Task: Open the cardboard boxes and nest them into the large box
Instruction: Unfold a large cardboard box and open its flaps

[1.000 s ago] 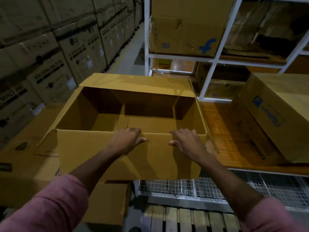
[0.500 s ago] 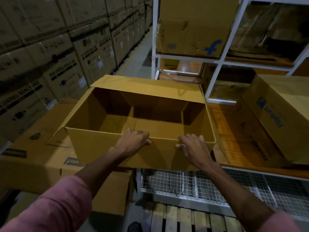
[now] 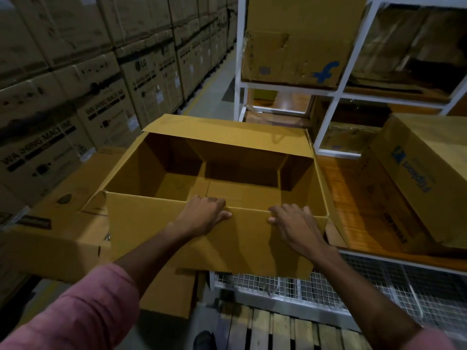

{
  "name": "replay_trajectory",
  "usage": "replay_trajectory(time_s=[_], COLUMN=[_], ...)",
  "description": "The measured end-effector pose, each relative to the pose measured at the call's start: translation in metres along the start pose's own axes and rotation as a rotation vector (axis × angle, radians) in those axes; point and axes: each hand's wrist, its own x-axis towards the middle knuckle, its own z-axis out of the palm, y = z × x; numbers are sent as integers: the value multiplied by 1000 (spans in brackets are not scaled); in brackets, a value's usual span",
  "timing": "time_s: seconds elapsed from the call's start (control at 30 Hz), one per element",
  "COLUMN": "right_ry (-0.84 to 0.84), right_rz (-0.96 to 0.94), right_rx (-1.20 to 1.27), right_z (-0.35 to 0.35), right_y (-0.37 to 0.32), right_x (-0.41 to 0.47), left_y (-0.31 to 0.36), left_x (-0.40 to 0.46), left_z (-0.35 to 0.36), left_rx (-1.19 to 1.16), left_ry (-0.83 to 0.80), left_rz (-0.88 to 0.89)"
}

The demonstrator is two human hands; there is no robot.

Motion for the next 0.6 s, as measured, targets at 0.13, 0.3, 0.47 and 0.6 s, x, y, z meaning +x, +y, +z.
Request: replay_trajectory(time_s=[0.13,0.3,0.47,0.6], right_ry=[-14,-282,-406,-467], right_rz=[72,90,119,114], right_rx=[178,127,119,8], right_z=[-14,-24,-3,14], right_y=[-3,-12,-16,-12], right_x=[11,69,135,178], left_y=[0,-2,-14,-36], left_x=[5,36,75,118], left_z=[-6,-19,-23,-16], left_rx=[-162,-102,-112,-8], left_ry=[90,178,98,57], left_rz=[-50,-202,-239,-184])
